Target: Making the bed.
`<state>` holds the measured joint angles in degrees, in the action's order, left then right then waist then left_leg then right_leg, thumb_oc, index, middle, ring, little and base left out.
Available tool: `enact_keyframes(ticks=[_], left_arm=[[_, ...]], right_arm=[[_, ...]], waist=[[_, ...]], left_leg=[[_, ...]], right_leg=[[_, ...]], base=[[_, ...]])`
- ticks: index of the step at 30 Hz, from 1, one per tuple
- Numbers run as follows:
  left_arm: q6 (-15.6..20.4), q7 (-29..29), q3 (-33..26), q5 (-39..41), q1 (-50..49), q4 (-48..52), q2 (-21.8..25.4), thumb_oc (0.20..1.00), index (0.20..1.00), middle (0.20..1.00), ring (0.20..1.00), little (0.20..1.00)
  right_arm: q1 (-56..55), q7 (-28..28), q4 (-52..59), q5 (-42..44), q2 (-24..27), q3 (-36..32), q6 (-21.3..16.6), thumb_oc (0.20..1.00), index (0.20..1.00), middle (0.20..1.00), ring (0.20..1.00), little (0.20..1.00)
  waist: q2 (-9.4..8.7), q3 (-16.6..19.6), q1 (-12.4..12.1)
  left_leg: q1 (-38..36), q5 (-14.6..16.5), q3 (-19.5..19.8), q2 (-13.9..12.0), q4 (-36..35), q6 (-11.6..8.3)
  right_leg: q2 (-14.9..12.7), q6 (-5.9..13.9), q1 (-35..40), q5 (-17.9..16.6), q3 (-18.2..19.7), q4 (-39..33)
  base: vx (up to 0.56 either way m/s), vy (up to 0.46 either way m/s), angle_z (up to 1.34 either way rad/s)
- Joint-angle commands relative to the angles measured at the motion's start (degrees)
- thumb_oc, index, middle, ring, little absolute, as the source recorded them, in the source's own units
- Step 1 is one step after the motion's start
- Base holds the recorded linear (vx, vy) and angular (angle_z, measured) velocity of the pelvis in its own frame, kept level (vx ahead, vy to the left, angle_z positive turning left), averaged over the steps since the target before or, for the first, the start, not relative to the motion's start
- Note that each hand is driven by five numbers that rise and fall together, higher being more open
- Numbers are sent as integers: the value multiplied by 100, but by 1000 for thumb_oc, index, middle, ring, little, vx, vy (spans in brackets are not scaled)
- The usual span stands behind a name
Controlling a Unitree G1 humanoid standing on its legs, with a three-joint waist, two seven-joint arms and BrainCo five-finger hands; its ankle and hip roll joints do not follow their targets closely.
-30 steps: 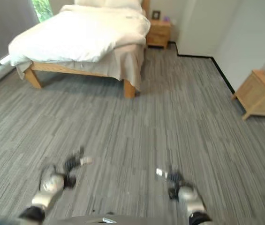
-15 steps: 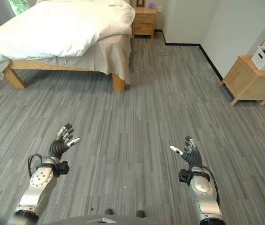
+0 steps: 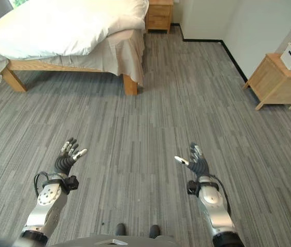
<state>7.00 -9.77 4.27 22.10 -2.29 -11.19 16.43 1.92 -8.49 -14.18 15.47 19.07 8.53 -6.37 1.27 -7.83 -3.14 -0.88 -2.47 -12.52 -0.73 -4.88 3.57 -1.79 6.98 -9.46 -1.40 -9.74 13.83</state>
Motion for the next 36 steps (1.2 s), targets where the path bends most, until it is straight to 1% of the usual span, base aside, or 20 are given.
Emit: enact_keyframes(ticks=[1, 4, 7, 10, 12, 13, 15, 16, 18, 21, 23, 25, 28, 30, 31, 32, 33, 34, 35, 36], left_arm=[[362, -171, -176, 148, 281, 5, 275, 1000, 1000, 1000, 1000, 1000], [395, -143, -282, 166, 336, -23, 312, 1000, 1000, 1000, 1000, 1000], [454, -108, -368, 377, 516, -243, 244, 1000, 1000, 1000, 1000, 1000], [478, -88, -375, 342, 517, -176, 183, 1000, 1000, 1000, 1000, 1000], [453, 32, -275, 295, 352, -74, 135, 1000, 1000, 1000, 1000, 1000], [452, 32, -275, 295, 352, -74, 137, 1000, 1000, 1000, 1000, 1000], [370, -1, -264, 356, 324, -110, 68, 1000, 1000, 1000, 1000, 1000], [345, 5, -280, 470, 317, -54, 44, 1000, 1000, 1000, 1000, 1000], [308, 46, -245, 453, 276, 90, 43, 1000, 1000, 1000, 1000, 1000], [298, 5, -240, 438, 320, 40, 27, 1000, 1000, 1000, 1000, 1000], [400, 73, -307, 505, 150, -56, -1, 1000, 1000, 1000, 1000, 1000], [414, 76, -338, 545, 111, -83, -30, 1000, 1000, 1000, 1000, 1000], [410, 70, -470, 650, -21, -22, -61, 1000, 1000, 1000, 1000, 1000], [381, 111, -533, 731, -138, -25, -26, 1000, 1000, 1000, 1000, 1000], [376, 116, -533, 647, -166, -40, 1, 1000, 1000, 1000, 1000, 1000], [376, 116, -532, 647, -167, -40, 5, 1000, 1000, 1000, 1000, 1000], [297, 14, -488, 507, -90, 53, 49, 1000, 1000, 1000, 1000, 1000], [300, -72, -481, 425, 51, 135, 123, 1000, 1000, 1000, 1000, 1000], [299, -72, -484, 425, 53, 136, 124, 1000, 1000, 1000, 1000, 1000], [346, -6, -491, 508, 147, 157, 170, 1000, 1000, 1000, 1000, 1000]], right_arm=[[166, 0, 246, 262, -165, 131, -303, 1000, 1000, 1000, 1000, 1000], [111, 58, 325, 266, -128, 64, -276, 1000, 1000, 1000, 1000, 1000], [-97, 101, 362, 521, -155, -109, -331, 1000, 1000, 1000, 1000, 1000], [-296, 160, 494, 490, -124, -268, -336, 1000, 1000, 1000, 1000, 1000], [-493, 268, 581, 518, -8, -307, -351, 1000, 1000, 1000, 1000, 1000], [-493, 268, 581, 518, -10, -306, -351, 1000, 1000, 1000, 1000, 1000], [-449, 256, 573, 631, 103, -291, -362, 1000, 1000, 1000, 1000, 1000], [-459, 206, 646, 778, 90, -297, -384, 1000, 1000, 1000, 1000, 1000], [-445, 156, 528, 845, 164, -355, -361, 1000, 1000, 1000, 1000, 1000], [-338, 99, 463, 892, 195, -319, -325, 1000, 1000, 1000, 1000, 1000], [-250, 146, 515, 583, 224, -184, -431, 1000, 1000, 1000, 1000, 1000], [-218, 160, 477, 455, 228, -124, -427, 1000, 1000, 1000, 1000, 1000], [-67, 239, 320, 329, 179, -67, -313, 1000, 1000, 1000, 1000, 1000], [-101, 336, 427, 430, -22, 46, -257, 1000, 1000, 1000, 1000, 1000], [-175, 427, 388, 383, -172, 112, -262, 1000, 1000, 1000, 1000, 1000], [-176, 427, 388, 382, -176, 111, -262, 1000, 1000, 1000, 1000, 1000], [-200, 385, 332, 431, -268, 218, -258, 1000, 1000, 1000, 1000, 1000], [-119, 410, 246, 829, -459, 338, -243, 1000, 1000, 1000, 1000, 1000], [-112, 412, 241, 831, -459, 339, -246, 1000, 1000, 1000, 1000, 1000], [-20, 494, 157, 519, -385, 501, -124, 1000, 1000, 1000, 1000, 1000]], waist=[[-216, -202, 57], [-260, -286, 254], [-297, -213, 629], [-267, -122, 774], [-133, -31, 828], [-151, -21, 843], [-255, -19, 781], [-362, -95, 664], [-618, -270, 207], [-645, -270, 31], [-386, -2, -458], [-344, 65, -548], [-375, 307, -674], [-432, 492, -649], [-681, 570, -798], [-695, 582, -806], [-738, 579, -830], [-505, 411, -705], [-520, 405, -708], [-267, 274, -477]], left_leg=[[-359, 436, 323, 209, -12, -66], [-779, 637, 443, 155, -12, -225], [-1495, 971, 779, -84, -12, -550], [-1829, 916, 948, -178, -12, -647], [-1614, -146, 1046, -500, 1317, -999], [-1596, -163, 1064, -482, 1312, -997], [-708, -1509, 1064, -631, 3405, -1210], [-264, -1557, 912, -693, 4191, -1172], [1080, -924, 740, -379, 5295, -859], [1556, -736, 586, -333, 4961, -787], [1933, -1100, 68, -309, 930, -784], [1915, -1240, 25, -314, 6, -818], [2135, -1330, -312, -454, -12, -900], [1783, -1375, -542, -307, 33, -686], [1745, -1149, -565, -14, 392, -312], [1761, -1135, -579, -7, 406, -307], [1710, -777, -552, 167, 712, -126], [1084, -417, -429, 191, 720, 75], [1083, -416, -440, 206, 718, 80], [422, -113, -105, 195, 607, 226]], right_leg=[[-1167, 450, -604, -1196, -124, 972], [-999, 361, -877, -1118, -156, -100], [-723, 541, -1332, -1535, -261, -1882], [-709, 587, -1367, -1689, -416, -1819], [-489, 214, -950, -1487, -407, -1439], [-513, 213, -962, -1490, -411, -1438], [-372, -205, -476, -1156, -422, -1365], [-328, -374, -165, -1009, -438, -1416], [-220, -577, 694, -572, -221, -1696], [-198, -561, 994, -475, -148, -1778], [49, -307, 1960, 203, -30, -1883], [45, -236, 2192, 347, 8, -1883], [-66, -96, 2766, 316, 50, -1883], [-311, 53, 2925, 401, 103, -1416], [-720, 379, 2636, -675, 171, 22], [-735, 386, 2611, -660, 182, 45], [-914, 469, 2372, -1702, 339, 971], [-1125, 438, 1582, -2193, 268, 2308], [-1143, 445, 1565, -2175, 282, 2340], [-1202, 239, 626, -1653, 202, 2883]], base=[[425, 36, -57], [490, -59, 5], [578, -121, 33], [803, -201, 35], [664, -226, 85], [365, -196, 77], [602, -417, 43], [958, -642, 31], [790, -413, 8], [620, -86, -44], [1385, 83, -48], [799, 107, -40], [941, 106, -67], [834, 233, -37], [741, 250, -12], [814, 321, -9], [784, 372, -51], [779, 369, -45], [921, 404, 17], [706, 201, 70]])
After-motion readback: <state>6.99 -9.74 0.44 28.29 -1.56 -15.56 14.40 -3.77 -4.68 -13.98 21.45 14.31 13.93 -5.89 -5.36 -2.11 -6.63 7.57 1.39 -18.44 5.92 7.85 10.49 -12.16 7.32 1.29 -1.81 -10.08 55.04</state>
